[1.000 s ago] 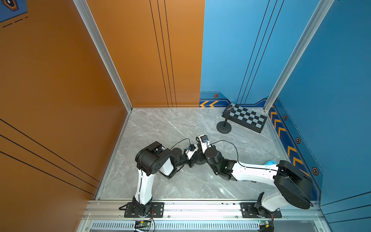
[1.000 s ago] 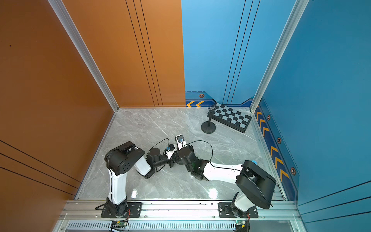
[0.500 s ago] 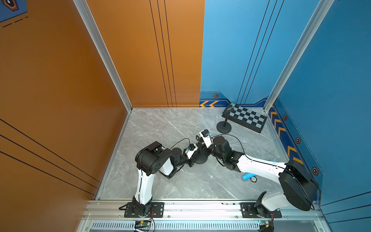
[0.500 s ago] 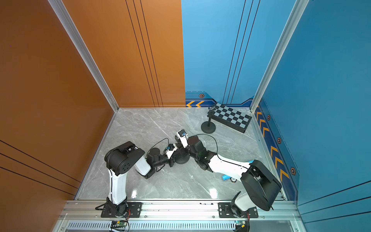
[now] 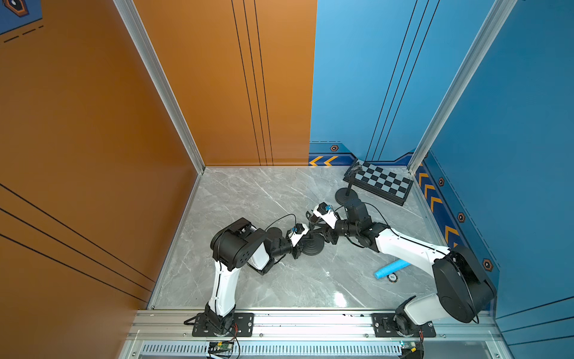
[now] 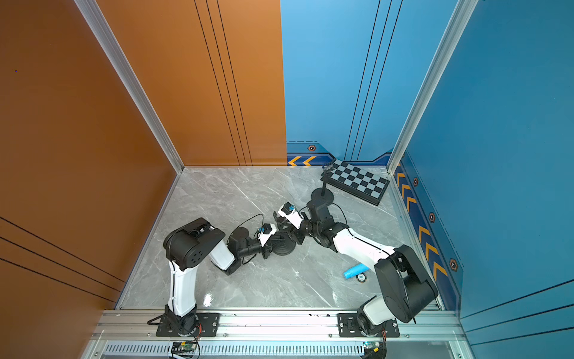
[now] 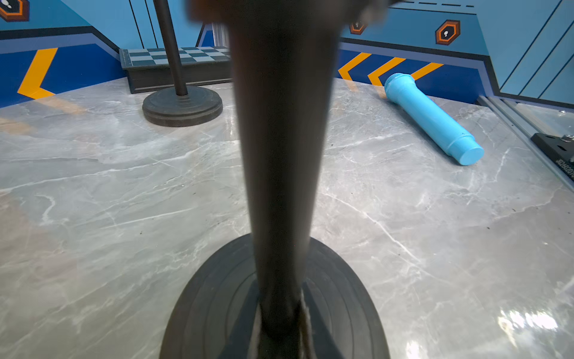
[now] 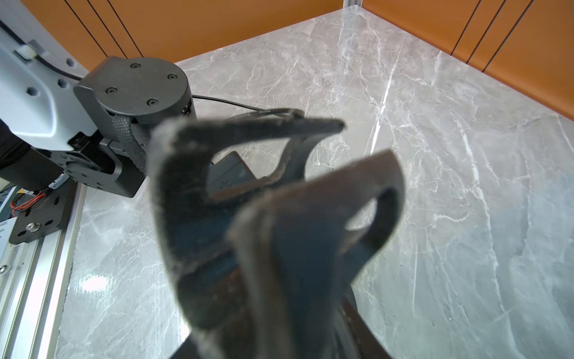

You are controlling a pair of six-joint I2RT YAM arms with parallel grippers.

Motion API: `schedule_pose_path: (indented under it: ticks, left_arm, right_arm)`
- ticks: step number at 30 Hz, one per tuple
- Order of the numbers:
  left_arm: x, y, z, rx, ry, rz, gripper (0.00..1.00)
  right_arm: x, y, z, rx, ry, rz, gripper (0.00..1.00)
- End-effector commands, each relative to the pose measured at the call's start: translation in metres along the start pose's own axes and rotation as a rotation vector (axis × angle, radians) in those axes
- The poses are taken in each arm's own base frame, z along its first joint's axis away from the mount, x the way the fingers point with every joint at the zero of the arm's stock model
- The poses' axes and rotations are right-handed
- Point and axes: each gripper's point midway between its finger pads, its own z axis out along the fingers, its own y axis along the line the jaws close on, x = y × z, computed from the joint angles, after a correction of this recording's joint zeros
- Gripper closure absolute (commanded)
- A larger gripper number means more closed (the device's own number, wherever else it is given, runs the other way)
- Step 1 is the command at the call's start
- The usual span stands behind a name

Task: Assemble a microphone stand
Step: Screw the microphone stand pole into the microphone stand base.

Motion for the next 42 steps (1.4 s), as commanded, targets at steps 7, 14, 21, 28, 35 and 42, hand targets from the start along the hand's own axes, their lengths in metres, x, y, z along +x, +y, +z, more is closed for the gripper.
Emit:
schedule_pose_path:
  ticks: [7, 14, 21, 28, 35, 42]
  left_arm:
    - [0.055, -0.021, -0.004, 0.103, 0.163, -0.119, 0.84]
    - [0.053, -0.021, -0.004, 0.108, 0.159, -0.129, 0.84]
    - [0.053, -0.019, -0.003, 0.111, 0.158, -0.158, 0.84]
    - [0.053, -0.012, -0.004, 0.074, 0.159, -0.159, 0.82]
    - [0.057, 0.011, -0.008, -0.065, 0.173, -0.169, 0.81]
    - [0.056, 0.013, -0.008, -0.079, 0.173, -0.174, 0.8]
  right_arm:
    - [-0.011, -0.012, -0.001, -0.011, -0.006, -0.048, 0.51]
    - [-0.018, -0.015, 0.004, -0.017, -0.021, -0.091, 0.56]
    - [-0.016, -0.014, 0.007, -0.045, -0.027, -0.092, 0.65]
    - [-0.015, -0.035, 0.004, 0.125, -0.062, -0.061, 0.96]
    - [0.011, -0.058, -0.02, 0.8, -0.135, 0.09, 1.0]
    - [0.025, -0.039, -0.01, 0.864, -0.171, 0.17, 1.0]
